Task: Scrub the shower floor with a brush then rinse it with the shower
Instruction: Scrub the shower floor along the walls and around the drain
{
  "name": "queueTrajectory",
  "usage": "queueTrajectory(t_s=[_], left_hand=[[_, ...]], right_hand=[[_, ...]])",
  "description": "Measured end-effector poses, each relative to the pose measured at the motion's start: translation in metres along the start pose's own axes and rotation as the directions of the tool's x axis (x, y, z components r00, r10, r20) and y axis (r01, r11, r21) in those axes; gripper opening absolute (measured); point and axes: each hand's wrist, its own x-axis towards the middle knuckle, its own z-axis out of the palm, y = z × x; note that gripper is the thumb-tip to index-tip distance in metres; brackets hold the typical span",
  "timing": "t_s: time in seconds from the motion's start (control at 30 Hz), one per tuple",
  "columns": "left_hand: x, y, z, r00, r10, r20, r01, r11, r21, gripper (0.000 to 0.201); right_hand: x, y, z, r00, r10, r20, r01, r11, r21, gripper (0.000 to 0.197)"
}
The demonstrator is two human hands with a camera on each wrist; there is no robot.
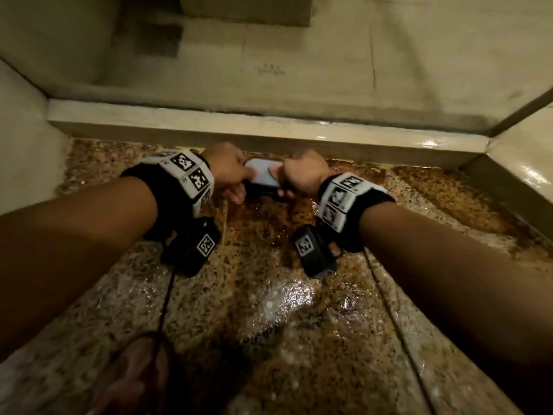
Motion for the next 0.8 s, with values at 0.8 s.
queueTrajectory(t_s=[0.8], left_hand=[[-0.035,-0.022,0.034,0.926,0.268,0.266,-0.375,0.563,0.736,0.065]], right_hand=[[-0.039,0.042,0.028,0.849,-0.338,0.405,0.525,0.463,-0.714,0.060]])
